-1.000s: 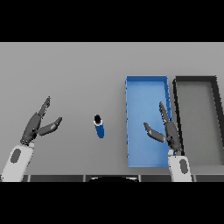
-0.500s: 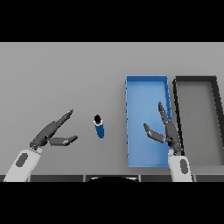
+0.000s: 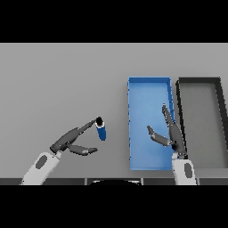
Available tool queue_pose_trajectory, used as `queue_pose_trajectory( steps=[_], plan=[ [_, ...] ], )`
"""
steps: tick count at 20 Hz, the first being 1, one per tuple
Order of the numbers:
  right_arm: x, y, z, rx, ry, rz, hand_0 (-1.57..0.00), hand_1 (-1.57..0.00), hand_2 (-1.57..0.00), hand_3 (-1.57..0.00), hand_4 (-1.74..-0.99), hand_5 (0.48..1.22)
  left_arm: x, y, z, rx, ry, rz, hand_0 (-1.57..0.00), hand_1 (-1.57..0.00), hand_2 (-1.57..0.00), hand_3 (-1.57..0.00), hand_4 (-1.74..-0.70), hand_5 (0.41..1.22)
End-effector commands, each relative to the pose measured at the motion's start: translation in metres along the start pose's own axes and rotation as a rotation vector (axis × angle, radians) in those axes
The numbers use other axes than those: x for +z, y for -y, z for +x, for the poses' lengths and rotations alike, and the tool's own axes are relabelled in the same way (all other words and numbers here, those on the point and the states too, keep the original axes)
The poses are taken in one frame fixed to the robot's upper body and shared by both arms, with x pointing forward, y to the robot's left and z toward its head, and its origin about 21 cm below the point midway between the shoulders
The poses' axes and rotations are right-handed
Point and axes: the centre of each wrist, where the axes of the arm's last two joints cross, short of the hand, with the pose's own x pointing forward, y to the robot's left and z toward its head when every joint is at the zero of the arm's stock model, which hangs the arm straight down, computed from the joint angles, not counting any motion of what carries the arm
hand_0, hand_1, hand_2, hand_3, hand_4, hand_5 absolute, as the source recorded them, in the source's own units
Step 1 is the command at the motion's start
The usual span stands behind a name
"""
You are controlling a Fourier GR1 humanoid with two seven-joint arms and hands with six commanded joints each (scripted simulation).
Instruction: Pick up the blue pipe and place it into the blue bin.
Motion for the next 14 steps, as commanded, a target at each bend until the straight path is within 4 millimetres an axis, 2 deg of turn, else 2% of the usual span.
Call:
queue_pose_trajectory(
  steps=[1,6,10,13,14],
  plan=[
    [0.000,-0.001,-0.001,-0.004,-0.017,-0.006,0.00,0.00,0.00,0.00,-1.271,0.616,-0.007,0.002,0.000,0.000,0.002,-0.003,0.00,0.00,0.00,0.00,-1.12,0.446],
    [0.004,-0.001,-0.004,-0.011,-0.019,-0.006,0.00,0.00,0.00,0.00,-1.274,0.605,-0.042,0.016,-0.004,0.047,-0.008,-0.043,0.00,0.00,0.00,0.00,-1.12,0.448],
    [0.002,0.003,-0.003,-0.007,-0.028,-0.021,0.00,0.00,0.00,0.00,-1.267,0.598,-0.060,0.025,-0.009,0.008,0.023,-0.034,0.00,0.00,0.00,0.00,-1.07,0.445],
    [0.005,0.004,-0.005,-0.003,-0.026,-0.017,0.00,0.00,0.00,0.00,-1.267,0.600,-0.072,0.031,-0.008,0.072,0.081,-0.045,0.00,0.00,-0.02,-0.02,-1.11,0.507],
    [0.003,0.004,-0.002,-0.006,-0.018,-0.017,0.00,0.00,0.00,0.00,-1.266,0.601,-0.077,0.034,-0.007,0.103,0.083,-0.040,0.00,-0.03,-0.11,-0.10,-1.14,0.550]
  ],
)
